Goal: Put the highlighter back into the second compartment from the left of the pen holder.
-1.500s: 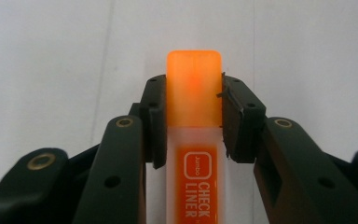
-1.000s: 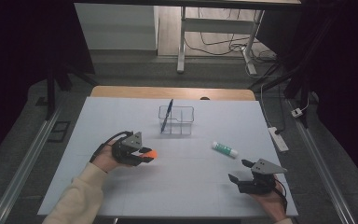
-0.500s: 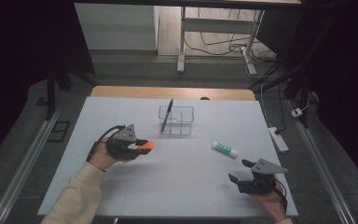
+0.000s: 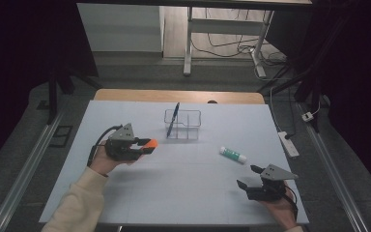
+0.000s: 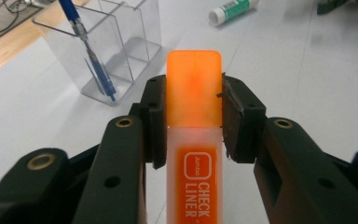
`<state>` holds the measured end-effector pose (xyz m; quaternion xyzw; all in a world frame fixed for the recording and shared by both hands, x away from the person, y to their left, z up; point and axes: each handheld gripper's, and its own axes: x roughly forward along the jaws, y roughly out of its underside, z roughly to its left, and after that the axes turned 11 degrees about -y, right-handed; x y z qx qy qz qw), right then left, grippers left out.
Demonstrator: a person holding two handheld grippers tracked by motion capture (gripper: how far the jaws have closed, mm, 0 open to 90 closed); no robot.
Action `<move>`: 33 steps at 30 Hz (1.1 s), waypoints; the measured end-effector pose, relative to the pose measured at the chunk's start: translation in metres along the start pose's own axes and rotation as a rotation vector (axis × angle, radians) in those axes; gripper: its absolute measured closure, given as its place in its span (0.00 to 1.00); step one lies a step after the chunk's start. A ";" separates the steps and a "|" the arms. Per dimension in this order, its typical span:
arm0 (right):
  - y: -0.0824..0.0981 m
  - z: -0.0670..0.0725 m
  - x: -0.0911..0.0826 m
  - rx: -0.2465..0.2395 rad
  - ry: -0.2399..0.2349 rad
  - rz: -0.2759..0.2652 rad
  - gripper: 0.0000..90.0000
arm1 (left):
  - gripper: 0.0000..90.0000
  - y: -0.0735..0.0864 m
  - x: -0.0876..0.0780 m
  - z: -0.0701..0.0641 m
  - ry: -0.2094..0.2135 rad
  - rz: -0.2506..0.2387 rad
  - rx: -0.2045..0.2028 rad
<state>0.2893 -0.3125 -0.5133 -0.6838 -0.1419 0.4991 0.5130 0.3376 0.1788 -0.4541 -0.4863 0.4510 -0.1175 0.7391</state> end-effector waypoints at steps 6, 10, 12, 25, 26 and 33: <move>0.000 0.000 0.000 0.000 0.001 -0.002 0.22 | 0.72 0.000 -0.003 0.002 -0.016 -0.024 -0.025; 0.000 0.000 0.000 -0.001 0.001 -0.002 0.22 | 0.72 0.000 -0.005 0.003 -0.022 -0.039 -0.038; 0.000 0.000 0.000 -0.001 0.001 -0.002 0.22 | 0.72 0.000 -0.005 0.003 -0.027 -0.044 -0.042; 0.000 0.000 0.000 -0.001 0.003 -0.001 0.22 | 0.72 -0.005 -0.005 0.005 -0.051 -0.100 -0.087; 0.000 0.000 0.000 -0.001 0.002 -0.001 0.22 | 0.72 -0.007 -0.005 0.005 -0.052 -0.105 -0.090; 0.000 0.000 -0.002 -0.003 0.008 -0.002 0.22 | 0.72 -0.018 0.000 0.002 -0.055 -0.136 -0.096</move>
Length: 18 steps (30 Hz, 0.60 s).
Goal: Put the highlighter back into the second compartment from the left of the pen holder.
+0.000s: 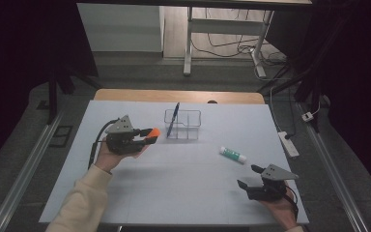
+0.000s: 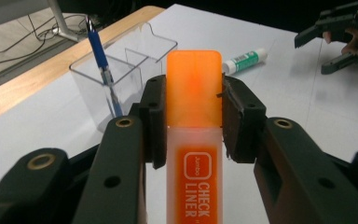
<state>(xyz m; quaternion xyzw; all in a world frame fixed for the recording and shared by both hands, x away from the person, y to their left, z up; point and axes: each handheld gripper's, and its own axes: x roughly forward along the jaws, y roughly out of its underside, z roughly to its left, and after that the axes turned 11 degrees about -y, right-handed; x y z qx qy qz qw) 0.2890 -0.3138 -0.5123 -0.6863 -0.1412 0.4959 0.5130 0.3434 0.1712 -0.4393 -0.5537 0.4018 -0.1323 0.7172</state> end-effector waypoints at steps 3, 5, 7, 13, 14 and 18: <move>0.000 0.000 0.000 -0.001 0.001 -0.005 0.22 | 0.72 -0.004 0.004 -0.002 -0.003 -0.010 0.000; 0.000 0.000 -0.001 0.002 0.002 -0.008 0.22 | 0.71 -0.006 0.007 -0.003 -0.002 -0.011 0.002; 0.000 -0.001 -0.002 0.002 0.005 -0.004 0.22 | 0.72 -0.009 0.009 -0.005 -0.002 -0.015 0.003; 0.000 -0.001 -0.001 -0.001 0.004 -0.006 0.22 | 0.72 -0.020 0.014 -0.005 -0.012 -0.032 0.009; 0.000 -0.001 -0.001 -0.001 0.003 -0.006 0.22 | 0.71 -0.022 0.015 -0.005 -0.016 -0.028 0.015; 0.000 -0.001 -0.001 0.001 0.002 -0.008 0.22 | 0.72 -0.029 0.018 -0.004 -0.031 -0.030 0.019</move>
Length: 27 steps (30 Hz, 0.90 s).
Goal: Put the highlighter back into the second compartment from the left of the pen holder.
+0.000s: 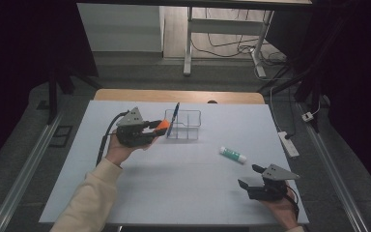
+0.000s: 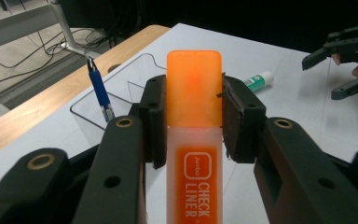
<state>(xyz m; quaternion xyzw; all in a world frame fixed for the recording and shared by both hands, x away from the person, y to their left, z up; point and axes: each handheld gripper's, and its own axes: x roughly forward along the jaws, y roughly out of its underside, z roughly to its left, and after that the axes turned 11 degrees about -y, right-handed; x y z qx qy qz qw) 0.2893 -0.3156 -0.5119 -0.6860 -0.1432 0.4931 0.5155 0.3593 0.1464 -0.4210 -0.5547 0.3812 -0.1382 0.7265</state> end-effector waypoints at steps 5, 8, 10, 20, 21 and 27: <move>0.000 0.000 0.000 0.000 0.001 0.003 0.22 | 0.71 -0.006 0.002 0.002 -0.008 -0.008 0.001; 0.000 0.000 0.000 0.001 0.001 0.005 0.22 | 0.71 -0.009 0.004 0.005 -0.014 -0.009 -0.005; 0.000 0.000 0.001 0.001 0.001 0.005 0.22 | 0.72 -0.010 0.005 0.006 -0.020 -0.011 -0.007; 0.000 0.000 0.002 0.000 0.001 0.014 0.22 | 0.71 -0.017 0.011 0.013 -0.040 -0.028 -0.040; 0.000 0.000 0.001 0.000 0.001 0.014 0.22 | 0.71 -0.017 0.012 0.014 -0.041 -0.028 -0.041; 0.001 0.000 0.002 0.001 0.003 0.014 0.22 | 0.71 -0.022 0.017 0.015 -0.041 -0.036 -0.047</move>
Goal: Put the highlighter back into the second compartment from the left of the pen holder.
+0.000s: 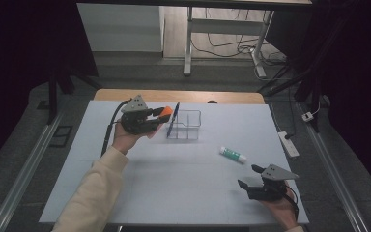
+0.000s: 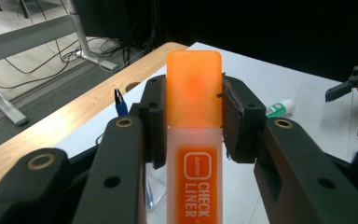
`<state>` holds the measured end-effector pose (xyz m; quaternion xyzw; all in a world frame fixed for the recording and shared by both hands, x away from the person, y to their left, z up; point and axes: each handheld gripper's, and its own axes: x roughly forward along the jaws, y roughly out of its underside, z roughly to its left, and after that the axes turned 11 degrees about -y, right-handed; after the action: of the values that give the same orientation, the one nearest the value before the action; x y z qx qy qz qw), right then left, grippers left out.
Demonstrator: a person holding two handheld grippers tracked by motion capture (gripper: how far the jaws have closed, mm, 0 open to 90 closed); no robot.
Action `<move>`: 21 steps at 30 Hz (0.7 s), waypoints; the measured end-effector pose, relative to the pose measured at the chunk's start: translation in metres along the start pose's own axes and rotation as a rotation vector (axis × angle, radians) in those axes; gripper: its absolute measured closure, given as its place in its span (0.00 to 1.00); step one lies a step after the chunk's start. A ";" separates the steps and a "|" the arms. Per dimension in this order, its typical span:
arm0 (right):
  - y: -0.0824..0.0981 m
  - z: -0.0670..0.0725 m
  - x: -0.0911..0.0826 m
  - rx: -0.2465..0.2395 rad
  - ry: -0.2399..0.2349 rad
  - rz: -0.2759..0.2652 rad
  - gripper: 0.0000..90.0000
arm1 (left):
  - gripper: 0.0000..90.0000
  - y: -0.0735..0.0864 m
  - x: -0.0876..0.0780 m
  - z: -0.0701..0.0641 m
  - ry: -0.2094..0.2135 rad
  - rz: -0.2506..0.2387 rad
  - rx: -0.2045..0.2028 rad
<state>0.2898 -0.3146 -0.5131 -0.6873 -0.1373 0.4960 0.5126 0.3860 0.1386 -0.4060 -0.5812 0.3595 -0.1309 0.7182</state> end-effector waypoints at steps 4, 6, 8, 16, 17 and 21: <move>0.000 0.000 0.000 -0.001 0.000 0.001 0.22 | 0.71 -0.003 0.004 0.000 0.003 0.001 -0.001; 0.000 0.000 0.000 0.001 0.001 0.001 0.22 | 0.71 -0.004 0.005 0.000 0.003 0.003 -0.002; 0.000 0.000 0.000 0.001 0.001 0.001 0.22 | 0.71 -0.006 0.007 -0.001 0.003 0.007 0.003; 0.000 0.000 0.001 0.000 0.001 0.003 0.22 | 0.71 -0.012 0.016 0.001 0.009 0.011 -0.007; 0.000 0.000 0.001 0.000 0.001 0.004 0.22 | 0.71 -0.013 0.018 0.001 0.009 0.011 -0.012; 0.001 0.000 0.001 0.000 0.006 0.007 0.22 | 0.71 -0.015 0.024 0.002 0.005 0.019 -0.011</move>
<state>0.2901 -0.3139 -0.5142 -0.6894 -0.1334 0.4955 0.5113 0.4074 0.1213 -0.4010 -0.5815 0.3678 -0.1234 0.7151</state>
